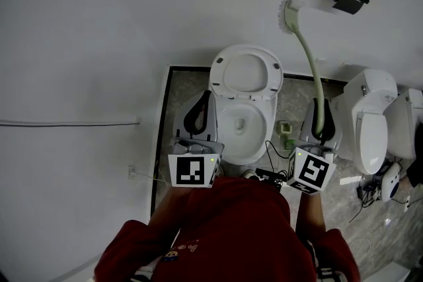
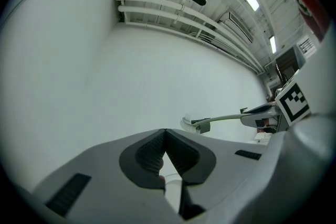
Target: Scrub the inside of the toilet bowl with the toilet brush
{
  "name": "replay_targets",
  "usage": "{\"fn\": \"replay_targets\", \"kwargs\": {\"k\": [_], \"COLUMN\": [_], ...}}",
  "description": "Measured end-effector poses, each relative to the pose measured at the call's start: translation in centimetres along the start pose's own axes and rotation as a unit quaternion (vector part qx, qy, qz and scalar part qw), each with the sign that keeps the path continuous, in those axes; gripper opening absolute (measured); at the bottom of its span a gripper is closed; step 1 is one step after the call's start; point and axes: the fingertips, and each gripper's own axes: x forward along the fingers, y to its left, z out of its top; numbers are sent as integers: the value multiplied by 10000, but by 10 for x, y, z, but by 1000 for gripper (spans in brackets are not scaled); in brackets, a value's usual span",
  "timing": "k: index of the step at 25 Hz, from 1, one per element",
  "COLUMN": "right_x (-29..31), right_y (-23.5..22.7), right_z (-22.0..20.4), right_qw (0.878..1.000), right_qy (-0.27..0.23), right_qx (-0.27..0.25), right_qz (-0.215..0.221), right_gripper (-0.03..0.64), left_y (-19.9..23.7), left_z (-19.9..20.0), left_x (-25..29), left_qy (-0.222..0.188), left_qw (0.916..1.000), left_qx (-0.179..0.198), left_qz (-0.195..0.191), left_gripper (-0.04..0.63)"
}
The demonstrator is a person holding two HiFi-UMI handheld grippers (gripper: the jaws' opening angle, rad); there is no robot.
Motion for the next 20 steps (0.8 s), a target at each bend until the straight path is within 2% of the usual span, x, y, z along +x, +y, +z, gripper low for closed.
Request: {"fn": "replay_targets", "kwargs": {"k": [20], "right_x": [0], "right_y": [2], "right_z": [7], "right_qw": [9999], "right_qy": [127], "right_qx": [-67], "right_qz": [95], "right_gripper": [107], "left_y": [-9], "left_z": [2], "left_x": [2], "left_qy": [103], "left_qw": [9999], "left_qx": [-111], "left_qz": [-36], "left_gripper": [6]}}
